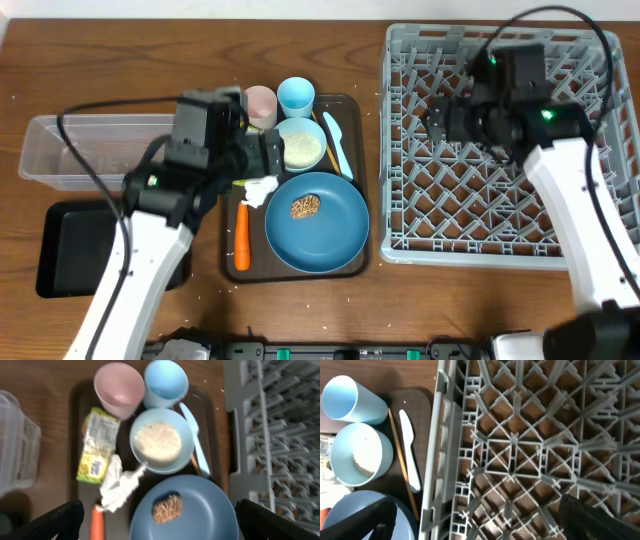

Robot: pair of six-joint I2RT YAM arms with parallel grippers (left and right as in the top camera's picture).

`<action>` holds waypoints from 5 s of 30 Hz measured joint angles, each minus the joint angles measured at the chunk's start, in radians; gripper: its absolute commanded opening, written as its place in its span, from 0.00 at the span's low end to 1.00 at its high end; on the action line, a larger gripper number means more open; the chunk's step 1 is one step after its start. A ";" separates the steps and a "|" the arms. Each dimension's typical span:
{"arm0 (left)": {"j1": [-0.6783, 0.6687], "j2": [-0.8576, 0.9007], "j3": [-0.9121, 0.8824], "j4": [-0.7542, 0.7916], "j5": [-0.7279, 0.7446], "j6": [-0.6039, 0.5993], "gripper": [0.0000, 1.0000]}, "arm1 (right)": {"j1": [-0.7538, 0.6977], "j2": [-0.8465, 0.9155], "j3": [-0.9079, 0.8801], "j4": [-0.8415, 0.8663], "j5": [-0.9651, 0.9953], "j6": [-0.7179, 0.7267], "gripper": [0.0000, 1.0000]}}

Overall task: Sort waste into correct bins and load items into the dishwasher rack
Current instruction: 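Reach the left gripper to the pink cup and grasp it, then lift the pink cup and hand it to the right gripper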

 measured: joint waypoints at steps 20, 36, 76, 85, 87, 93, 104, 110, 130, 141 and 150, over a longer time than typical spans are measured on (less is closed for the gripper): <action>0.151 0.581 0.299 0.097 -0.145 -0.035 0.76 | 0.142 0.024 0.063 -0.083 0.008 0.000 0.80; 0.167 0.716 0.301 0.161 -0.084 -0.025 0.48 | 0.142 0.024 0.063 -0.092 0.007 0.000 0.79; 0.179 0.578 0.301 0.152 -0.074 -0.021 0.06 | 0.142 0.024 0.063 -0.100 0.007 0.000 0.81; 0.185 0.409 0.301 0.042 0.005 -0.006 0.06 | 0.142 0.024 0.063 -0.055 0.007 -0.036 0.84; 0.194 0.371 0.301 0.039 0.093 -0.001 0.06 | 0.142 0.024 0.063 -0.031 0.007 -0.053 0.86; 0.287 0.232 0.301 0.038 0.406 0.001 0.06 | 0.131 0.024 0.063 0.073 -0.126 -0.089 0.84; 0.395 0.242 0.301 0.034 0.999 -0.003 0.06 | 0.054 0.024 0.064 0.321 -0.777 -0.260 0.80; 0.392 0.244 0.301 0.035 1.198 -0.003 0.06 | 0.092 0.024 0.064 0.405 -1.003 -0.331 0.81; 0.364 0.244 0.301 0.035 1.337 -0.041 0.06 | 0.260 0.024 0.064 0.648 -1.015 -0.451 0.84; 0.340 0.244 0.301 0.039 1.344 -0.052 0.06 | 0.286 0.024 0.064 0.664 -0.937 -0.434 0.59; 0.340 0.244 0.301 0.063 1.340 -0.055 0.22 | 0.285 0.024 0.064 0.659 -0.925 -0.401 0.50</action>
